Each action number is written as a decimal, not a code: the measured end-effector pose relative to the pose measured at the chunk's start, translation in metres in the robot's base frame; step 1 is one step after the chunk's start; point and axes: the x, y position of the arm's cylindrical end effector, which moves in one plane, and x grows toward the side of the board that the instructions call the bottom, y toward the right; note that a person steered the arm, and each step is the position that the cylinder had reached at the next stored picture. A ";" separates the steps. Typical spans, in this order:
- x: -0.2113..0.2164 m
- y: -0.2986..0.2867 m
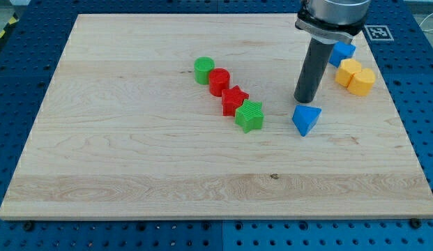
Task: Point your arm towards the blue cube
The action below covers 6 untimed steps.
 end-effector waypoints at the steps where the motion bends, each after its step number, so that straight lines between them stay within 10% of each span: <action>1: -0.019 -0.003; 6: -0.170 -0.015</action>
